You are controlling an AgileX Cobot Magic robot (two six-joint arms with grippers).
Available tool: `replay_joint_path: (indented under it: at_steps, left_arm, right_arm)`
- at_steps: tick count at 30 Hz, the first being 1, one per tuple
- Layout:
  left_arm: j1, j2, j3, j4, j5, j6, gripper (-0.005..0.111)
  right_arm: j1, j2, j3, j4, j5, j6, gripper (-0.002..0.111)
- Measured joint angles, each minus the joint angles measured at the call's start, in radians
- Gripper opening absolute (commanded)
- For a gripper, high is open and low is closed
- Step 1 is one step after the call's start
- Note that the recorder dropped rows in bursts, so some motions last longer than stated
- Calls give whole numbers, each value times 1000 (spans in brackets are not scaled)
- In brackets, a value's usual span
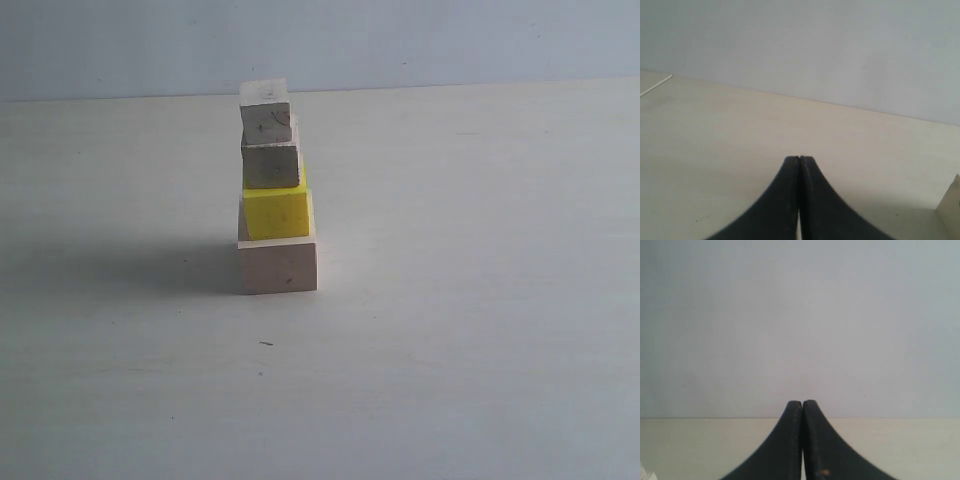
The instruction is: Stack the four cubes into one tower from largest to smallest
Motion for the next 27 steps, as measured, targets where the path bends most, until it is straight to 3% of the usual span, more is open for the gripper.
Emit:
replay_joint_path:
  at_steps: [11,27]
  left_arm:
    - [0,0,29,6,101,0,0]
    - [0,0,29,11,103,19,0]
  right_arm:
    - [0,0,0,0,0,0,0]
    - [0,0,0,2,0,0,0]
